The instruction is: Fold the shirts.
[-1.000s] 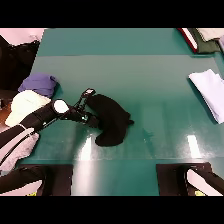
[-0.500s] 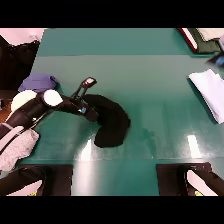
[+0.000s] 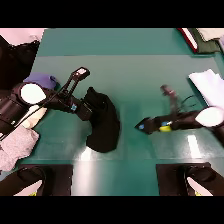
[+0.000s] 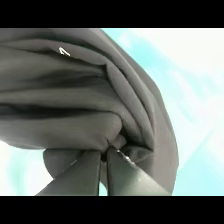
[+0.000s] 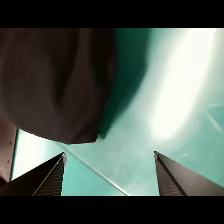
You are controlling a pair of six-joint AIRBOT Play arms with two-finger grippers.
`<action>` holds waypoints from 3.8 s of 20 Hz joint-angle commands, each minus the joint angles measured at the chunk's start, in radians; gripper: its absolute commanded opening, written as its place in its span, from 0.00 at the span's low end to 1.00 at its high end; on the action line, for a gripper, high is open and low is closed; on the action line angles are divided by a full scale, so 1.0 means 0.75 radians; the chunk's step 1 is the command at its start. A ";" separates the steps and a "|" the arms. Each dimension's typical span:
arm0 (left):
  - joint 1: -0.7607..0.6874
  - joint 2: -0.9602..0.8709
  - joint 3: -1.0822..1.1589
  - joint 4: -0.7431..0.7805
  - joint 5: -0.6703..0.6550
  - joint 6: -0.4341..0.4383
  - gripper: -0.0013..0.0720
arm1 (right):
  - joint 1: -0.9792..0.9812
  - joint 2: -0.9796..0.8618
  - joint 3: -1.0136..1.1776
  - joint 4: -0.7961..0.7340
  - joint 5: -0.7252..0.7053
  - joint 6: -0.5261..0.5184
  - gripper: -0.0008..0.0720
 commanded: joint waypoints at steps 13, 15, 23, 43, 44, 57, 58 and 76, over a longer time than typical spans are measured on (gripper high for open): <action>0.000 0.007 0.005 0.008 -0.115 -0.062 0.06 | 0.630 -0.674 0.167 0.215 -0.466 -0.035 0.09; 0.000 0.007 0.006 0.025 -0.116 -0.061 0.06 | 0.630 -0.639 0.167 0.182 -0.465 -0.052 0.04; 0.000 0.083 0.373 0.417 -0.302 -0.154 0.06 | 0.065 -0.022 0.234 -0.121 -0.036 0.074 0.04; 0.000 0.141 0.940 0.314 -0.559 -0.309 0.06 | -0.888 0.405 0.834 -0.262 0.463 0.015 0.04; 0.000 0.141 0.931 0.314 -0.587 -0.308 0.06 | -0.852 0.393 0.834 -0.272 0.469 0.016 0.04; 0.141 -0.016 0.073 0.618 -0.002 -0.460 0.06 | -0.535 -0.333 0.833 -0.400 0.176 0.018 0.04; 0.194 -0.054 0.073 0.607 0.051 -0.511 0.06 | -0.519 -0.394 0.833 -0.400 0.150 0.018 0.04; -0.153 -0.103 -0.408 0.059 0.581 -0.832 0.82 | -0.633 -0.362 0.833 -0.401 0.092 -0.003 0.78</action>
